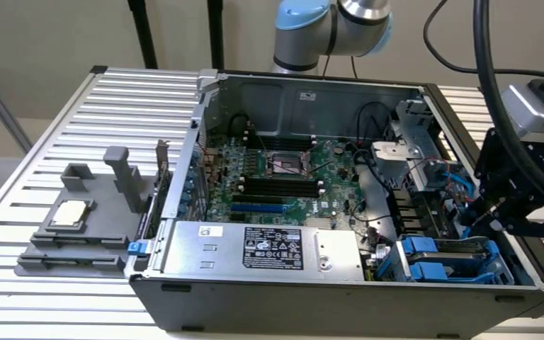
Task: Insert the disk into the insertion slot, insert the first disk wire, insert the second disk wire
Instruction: 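Insert the first disk wire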
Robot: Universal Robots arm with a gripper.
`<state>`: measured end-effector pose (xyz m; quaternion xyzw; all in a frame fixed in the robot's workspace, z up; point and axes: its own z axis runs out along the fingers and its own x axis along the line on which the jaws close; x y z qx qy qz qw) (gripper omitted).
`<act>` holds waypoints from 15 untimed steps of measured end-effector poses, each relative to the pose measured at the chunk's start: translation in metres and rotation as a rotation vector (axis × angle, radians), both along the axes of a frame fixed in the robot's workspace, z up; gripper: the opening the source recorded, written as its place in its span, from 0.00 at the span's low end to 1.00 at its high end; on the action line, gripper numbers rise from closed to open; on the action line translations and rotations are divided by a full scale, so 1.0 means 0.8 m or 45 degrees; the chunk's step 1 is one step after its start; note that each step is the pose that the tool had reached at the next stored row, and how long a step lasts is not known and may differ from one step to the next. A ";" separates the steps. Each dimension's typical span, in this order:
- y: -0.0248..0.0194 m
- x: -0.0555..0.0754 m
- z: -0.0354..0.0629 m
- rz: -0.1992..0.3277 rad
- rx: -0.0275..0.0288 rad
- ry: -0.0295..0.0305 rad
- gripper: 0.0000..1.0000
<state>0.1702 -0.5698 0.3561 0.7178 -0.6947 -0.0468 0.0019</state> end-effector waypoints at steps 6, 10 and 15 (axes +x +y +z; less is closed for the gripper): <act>0.0042 -0.002 -0.005 0.006 -0.0034 0.0000 0.25; 0.0070 -0.002 -0.005 0.011 -0.0071 0.0000 0.25; 0.0114 -0.002 -0.005 0.018 -0.0109 0.0000 0.38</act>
